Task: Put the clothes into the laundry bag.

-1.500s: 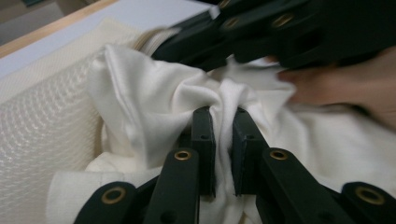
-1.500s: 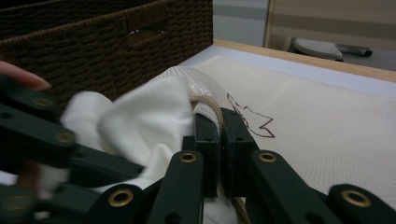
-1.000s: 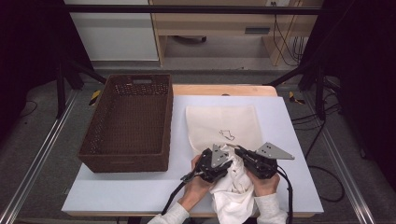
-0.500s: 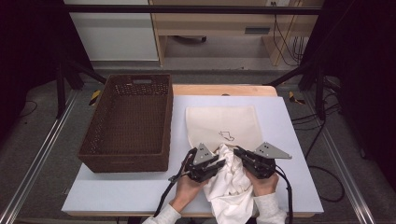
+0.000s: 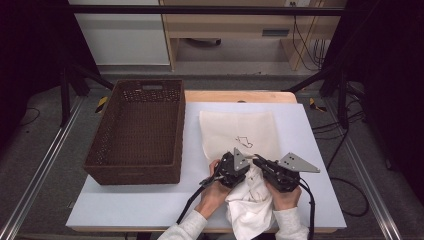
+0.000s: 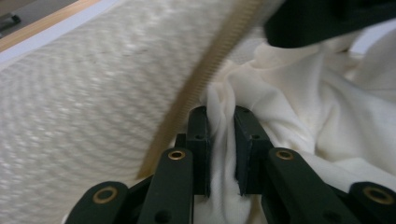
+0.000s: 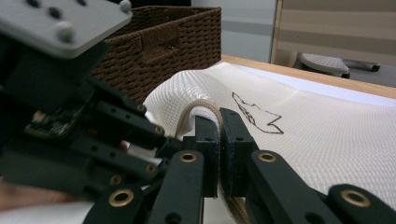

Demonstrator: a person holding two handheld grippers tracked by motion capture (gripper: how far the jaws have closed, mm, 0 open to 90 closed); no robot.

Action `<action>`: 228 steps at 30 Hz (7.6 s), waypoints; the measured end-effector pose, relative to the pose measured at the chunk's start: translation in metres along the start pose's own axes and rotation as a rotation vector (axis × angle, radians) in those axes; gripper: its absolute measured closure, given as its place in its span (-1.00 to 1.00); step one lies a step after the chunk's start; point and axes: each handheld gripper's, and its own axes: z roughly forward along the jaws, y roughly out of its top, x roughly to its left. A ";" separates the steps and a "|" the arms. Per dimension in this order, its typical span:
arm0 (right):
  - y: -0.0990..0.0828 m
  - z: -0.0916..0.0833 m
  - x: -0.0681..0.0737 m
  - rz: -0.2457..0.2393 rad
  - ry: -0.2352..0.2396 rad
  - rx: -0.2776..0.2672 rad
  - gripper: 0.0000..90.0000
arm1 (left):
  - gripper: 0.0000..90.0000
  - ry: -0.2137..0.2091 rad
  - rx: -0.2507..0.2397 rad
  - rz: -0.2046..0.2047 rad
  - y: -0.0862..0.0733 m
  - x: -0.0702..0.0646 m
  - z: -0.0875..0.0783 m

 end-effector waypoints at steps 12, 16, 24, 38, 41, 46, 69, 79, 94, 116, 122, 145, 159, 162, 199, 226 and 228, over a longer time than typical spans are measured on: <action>-0.004 0.002 -0.001 -0.013 -0.024 0.033 0.93 | -0.40 -0.062 -0.144 -0.079 -0.017 -0.003 -0.074; -0.005 0.004 0.000 -0.019 -0.031 0.043 0.93 | -0.59 -0.083 -0.072 -0.091 -0.032 -0.016 -0.084; -0.007 0.007 0.000 -0.022 -0.025 0.052 0.93 | -0.03 -0.210 -0.032 -0.118 -0.046 -0.029 -0.038; -0.005 0.004 -0.002 0.005 -0.018 0.033 0.93 | 0.82 -0.031 -0.114 0.058 0.008 -0.037 -0.039; -0.003 0.001 -0.003 0.004 -0.028 0.015 0.93 | 0.82 -0.018 -0.048 0.063 0.013 -0.030 -0.018; 0.000 -0.004 -0.003 0.013 -0.031 0.001 0.93 | 0.81 0.017 -0.006 0.034 0.010 -0.020 0.007; -0.004 0.002 -0.003 -0.001 -0.041 0.034 0.93 | -0.45 -0.081 -0.090 -0.152 -0.042 0.027 -0.059; -0.004 0.003 -0.004 0.000 -0.042 0.039 0.93 | 0.73 -0.101 -0.072 -0.083 -0.036 0.010 -0.055; -0.004 -0.004 -0.007 0.039 -0.037 -0.022 0.93 | 0.74 -0.075 -0.002 0.052 0.008 -0.023 -0.014; -0.003 -0.004 -0.008 0.021 -0.052 -0.003 0.93 | -0.51 -0.058 -0.136 0.005 -0.012 -0.020 -0.087; -0.003 -0.004 -0.008 0.014 -0.057 0.001 0.93 | -0.53 -0.113 -0.046 -0.002 -0.037 -0.036 -0.068; 0.000 -0.011 -0.014 0.040 -0.079 -0.017 0.93 | 0.70 -0.052 -0.100 0.026 0.018 -0.024 -0.040; -0.001 -0.006 -0.008 0.025 -0.058 -0.007 0.93 | 0.58 0.081 -0.038 0.005 0.008 -0.004 0.008; -0.001 -0.006 -0.010 0.034 -0.055 -0.008 0.93 | 0.37 0.072 -0.081 -0.015 0.003 -0.005 0.002; 0.010 -0.019 -0.011 0.029 -0.054 -0.035 0.93 | 0.79 -0.069 -0.068 0.018 0.019 -0.022 -0.014; 0.003 -0.010 -0.012 0.027 -0.056 -0.006 0.93 | 0.12 0.006 -0.119 -0.058 -0.048 0.028 -0.065; 0.003 -0.010 -0.012 0.026 -0.055 -0.005 0.93 | 0.15 0.015 -0.105 -0.047 -0.050 0.027 -0.060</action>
